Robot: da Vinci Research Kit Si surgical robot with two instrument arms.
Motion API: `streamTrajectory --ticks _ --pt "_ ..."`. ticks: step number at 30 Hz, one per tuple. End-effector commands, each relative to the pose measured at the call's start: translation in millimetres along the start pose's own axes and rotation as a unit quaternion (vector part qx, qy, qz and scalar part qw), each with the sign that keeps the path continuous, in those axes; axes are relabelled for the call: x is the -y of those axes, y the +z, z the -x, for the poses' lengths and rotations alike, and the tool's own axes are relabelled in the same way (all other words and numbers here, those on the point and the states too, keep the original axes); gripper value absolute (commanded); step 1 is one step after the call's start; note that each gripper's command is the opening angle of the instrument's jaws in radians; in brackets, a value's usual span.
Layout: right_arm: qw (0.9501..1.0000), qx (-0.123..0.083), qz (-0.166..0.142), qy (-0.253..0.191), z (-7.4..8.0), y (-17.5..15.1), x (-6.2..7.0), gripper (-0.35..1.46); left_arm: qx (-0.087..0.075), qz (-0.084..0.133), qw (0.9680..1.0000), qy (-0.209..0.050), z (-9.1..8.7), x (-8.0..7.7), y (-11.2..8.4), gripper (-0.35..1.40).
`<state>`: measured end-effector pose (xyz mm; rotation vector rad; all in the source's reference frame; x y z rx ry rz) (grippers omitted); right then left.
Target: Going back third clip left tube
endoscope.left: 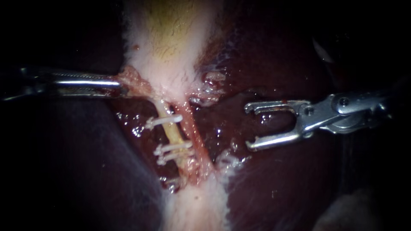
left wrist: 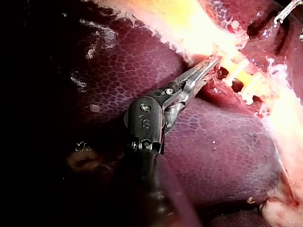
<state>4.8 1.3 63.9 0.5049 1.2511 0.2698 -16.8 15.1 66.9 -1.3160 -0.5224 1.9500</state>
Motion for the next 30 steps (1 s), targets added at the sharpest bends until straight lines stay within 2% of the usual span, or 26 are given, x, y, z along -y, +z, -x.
streamTrajectory --ticks 1,21,30 --pt "1.0 0.0 0.0 0.0 0.0 0.0 0.0 0.5 0.0 -0.001 1.0 0.0 0.0 0.0 0.1 -0.35" --pt "1.0 0.0 0.0 0.0 0.1 -0.3 0.2 0.5 -0.003 -0.012 0.9998 0.012 1.1 2.3 4.7 -0.35" --pt "1.0 0.0 -0.002 0.0 0.1 -0.5 0.3 0.5 -0.004 -0.013 0.9998 0.013 1.4 2.5 5.1 -0.35"
